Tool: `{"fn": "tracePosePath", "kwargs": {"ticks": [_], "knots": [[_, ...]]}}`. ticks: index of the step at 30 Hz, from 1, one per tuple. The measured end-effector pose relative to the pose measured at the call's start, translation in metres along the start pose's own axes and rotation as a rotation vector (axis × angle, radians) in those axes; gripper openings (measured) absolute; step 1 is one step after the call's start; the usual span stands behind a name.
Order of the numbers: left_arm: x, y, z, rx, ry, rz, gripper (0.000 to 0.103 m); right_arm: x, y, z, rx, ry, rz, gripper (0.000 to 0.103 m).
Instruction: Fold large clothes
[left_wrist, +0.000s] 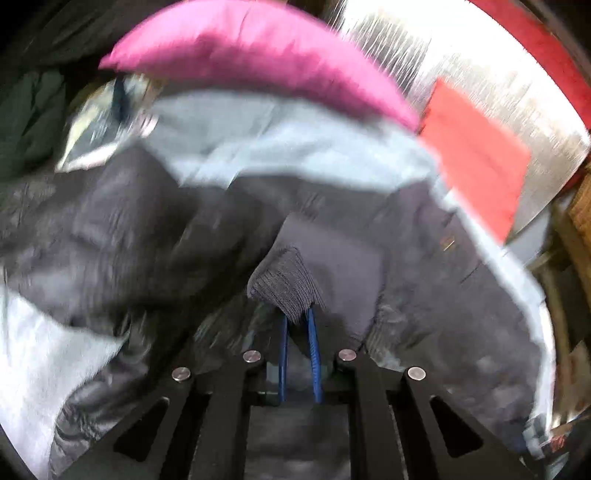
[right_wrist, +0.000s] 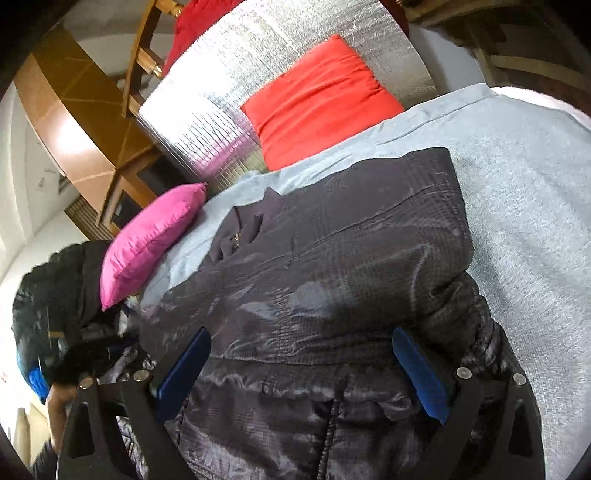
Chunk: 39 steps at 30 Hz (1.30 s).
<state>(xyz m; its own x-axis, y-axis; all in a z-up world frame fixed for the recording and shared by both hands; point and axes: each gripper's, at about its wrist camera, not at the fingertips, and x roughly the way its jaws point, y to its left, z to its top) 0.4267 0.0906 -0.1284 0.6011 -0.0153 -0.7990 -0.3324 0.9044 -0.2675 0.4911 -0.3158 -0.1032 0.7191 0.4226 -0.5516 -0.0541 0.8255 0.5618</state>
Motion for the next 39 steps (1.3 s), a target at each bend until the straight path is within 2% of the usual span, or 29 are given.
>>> {"fn": "tracePosePath", "kwargs": {"ticks": [2,4,7,10,12,13,14,17,19,22,23,26,28,32,34,36,37,38,39], "knots": [[0.008,0.008,-0.010,0.001,0.009,0.007,0.012,-0.001,0.007,0.007,-0.003,0.047,-0.015,0.100],[0.013,0.005,-0.011,0.025,0.004,0.013,0.012,-0.009,0.010,0.016,0.021,0.065,0.008,0.100],[0.013,0.005,-0.014,0.032,-0.006,0.008,0.012,-0.027,0.016,0.035,0.031,0.011,0.021,0.100],[0.007,0.008,-0.019,0.037,-0.015,-0.005,0.012,-0.025,0.008,0.054,0.081,-0.012,0.000,0.100],[-0.002,0.009,-0.021,0.044,-0.037,-0.008,0.012,-0.007,-0.011,0.057,0.145,0.043,-0.035,0.100],[-0.009,0.010,-0.023,0.043,-0.046,-0.015,0.012,0.010,-0.027,0.054,0.192,0.104,-0.062,0.100],[-0.016,0.010,-0.025,0.046,-0.058,-0.013,0.012,0.021,-0.040,0.049,0.229,0.141,-0.054,0.100],[-0.013,0.007,-0.031,0.084,-0.070,0.024,0.012,0.013,-0.033,0.054,0.198,0.113,-0.052,0.100],[-0.001,0.011,-0.033,0.080,-0.037,0.030,0.012,0.000,-0.021,0.058,0.191,0.084,-0.007,0.100],[0.001,0.009,-0.036,0.111,-0.049,0.043,0.013,-0.012,-0.003,0.056,0.139,0.069,0.037,0.100],[0.001,0.008,-0.036,0.110,-0.047,0.041,0.014,-0.006,-0.001,0.050,0.123,0.102,0.025,0.100],[0.001,0.010,-0.033,0.116,-0.033,0.019,0.017,0.021,-0.007,0.033,0.058,0.200,-0.083,0.100],[0.002,0.011,-0.033,0.138,-0.033,0.004,0.017,0.012,0.006,0.037,0.037,0.168,-0.109,0.100],[0.001,0.014,-0.032,0.138,-0.034,-0.022,0.020,-0.014,0.039,0.039,0.013,0.109,-0.003,0.100],[0.001,0.014,-0.030,0.130,-0.024,-0.028,0.021,-0.015,0.048,0.030,-0.014,0.108,-0.006,0.100],[-0.001,0.014,-0.027,0.126,-0.001,-0.030,0.034,0.005,0.043,0.017,-0.017,0.180,-0.043,0.100],[-0.005,0.014,-0.026,0.126,0.027,-0.034,0.050,0.020,0.035,0.009,-0.011,0.233,-0.076,0.101],[-0.009,0.015,-0.024,0.123,0.048,-0.036,0.067,0.028,0.031,0.005,-0.018,0.251,-0.096,0.101],[-0.017,0.019,-0.023,0.116,0.065,-0.056,0.073,0.027,0.034,0.007,-0.037,0.231,-0.108,0.101]]}}
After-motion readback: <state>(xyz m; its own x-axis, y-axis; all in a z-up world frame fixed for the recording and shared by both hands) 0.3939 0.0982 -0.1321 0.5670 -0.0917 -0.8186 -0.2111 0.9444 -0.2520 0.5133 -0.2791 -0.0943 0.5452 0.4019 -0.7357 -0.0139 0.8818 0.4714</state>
